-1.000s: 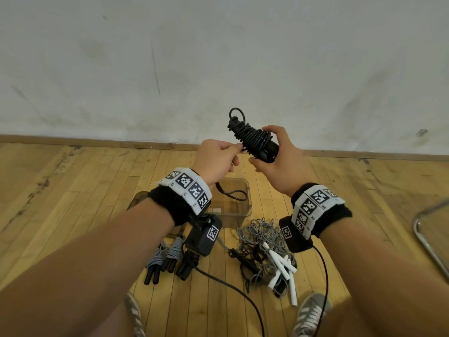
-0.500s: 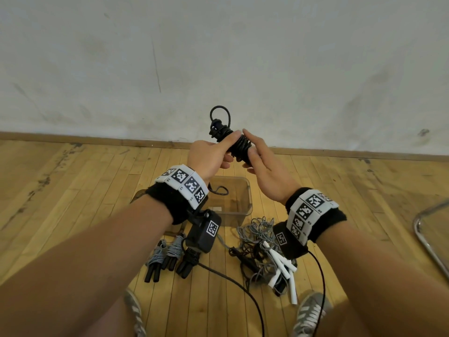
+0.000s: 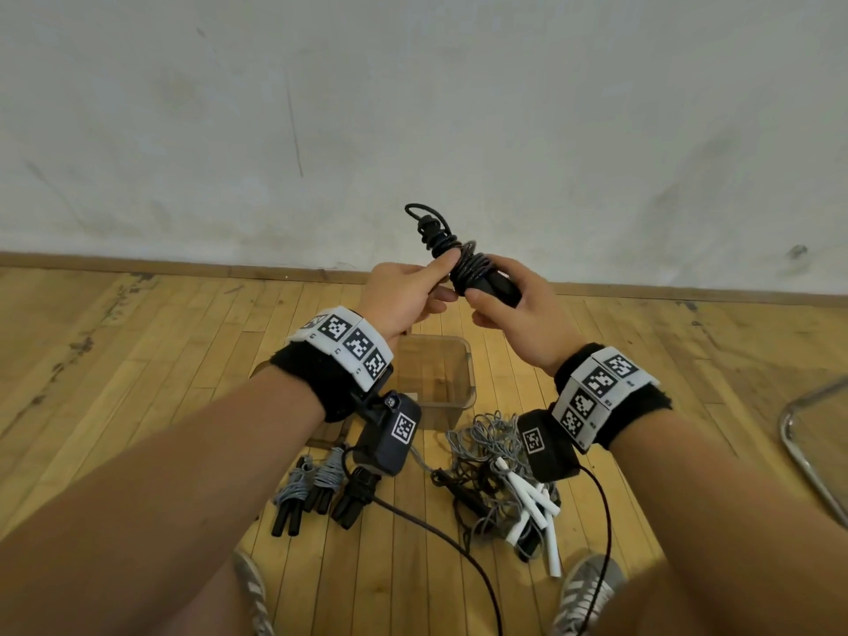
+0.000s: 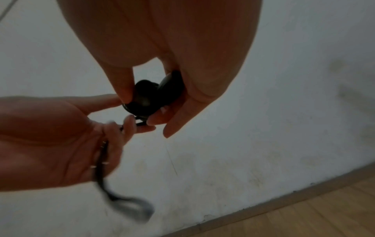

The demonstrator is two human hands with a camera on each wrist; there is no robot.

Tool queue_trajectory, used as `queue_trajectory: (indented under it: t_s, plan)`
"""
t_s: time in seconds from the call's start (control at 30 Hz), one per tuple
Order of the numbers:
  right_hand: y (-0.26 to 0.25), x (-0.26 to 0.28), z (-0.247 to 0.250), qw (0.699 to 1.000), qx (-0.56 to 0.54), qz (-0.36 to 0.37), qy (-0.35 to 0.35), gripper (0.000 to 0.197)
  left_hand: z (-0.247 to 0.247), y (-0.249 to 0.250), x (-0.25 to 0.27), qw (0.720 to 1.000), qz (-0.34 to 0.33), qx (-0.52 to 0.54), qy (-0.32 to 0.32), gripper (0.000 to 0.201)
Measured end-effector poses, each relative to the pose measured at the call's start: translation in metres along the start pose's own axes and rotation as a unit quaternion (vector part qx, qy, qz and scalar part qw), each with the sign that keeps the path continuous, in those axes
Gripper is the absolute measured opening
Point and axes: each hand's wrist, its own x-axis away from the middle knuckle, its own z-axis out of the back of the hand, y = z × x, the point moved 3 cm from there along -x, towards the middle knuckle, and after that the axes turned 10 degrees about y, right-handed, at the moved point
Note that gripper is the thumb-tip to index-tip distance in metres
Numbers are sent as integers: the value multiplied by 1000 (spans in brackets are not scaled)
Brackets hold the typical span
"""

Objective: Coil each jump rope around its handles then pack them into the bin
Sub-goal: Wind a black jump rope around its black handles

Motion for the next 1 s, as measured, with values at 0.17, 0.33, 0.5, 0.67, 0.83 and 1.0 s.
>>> queue_trajectory:
  t_s: [0.17,0.33,0.5,0.67,0.83,1.0]
  plan:
    - [4,-3,4,991,110,45,59,70,0,0,4,1000,-11,16,3,31]
    - [5,-5,4,985,155,39,70,76,-2,-2,4,996,-72,-43,27,22]
    - [4,0,6,974,194,57,107,61,-2,3,6,989,-100,-99,45,51]
    - [0,3,-2,982,155,87,66,57,1,1,4,990,-91,-87,56,52]
    - [-1,8,-13,999,-11,-5,-35,36,4,-2,-1,992,-82,-73,60,34]
    - [-4,9,-15,999,28,38,11,24,6,-3,-1,994,-66,-77,41,34]
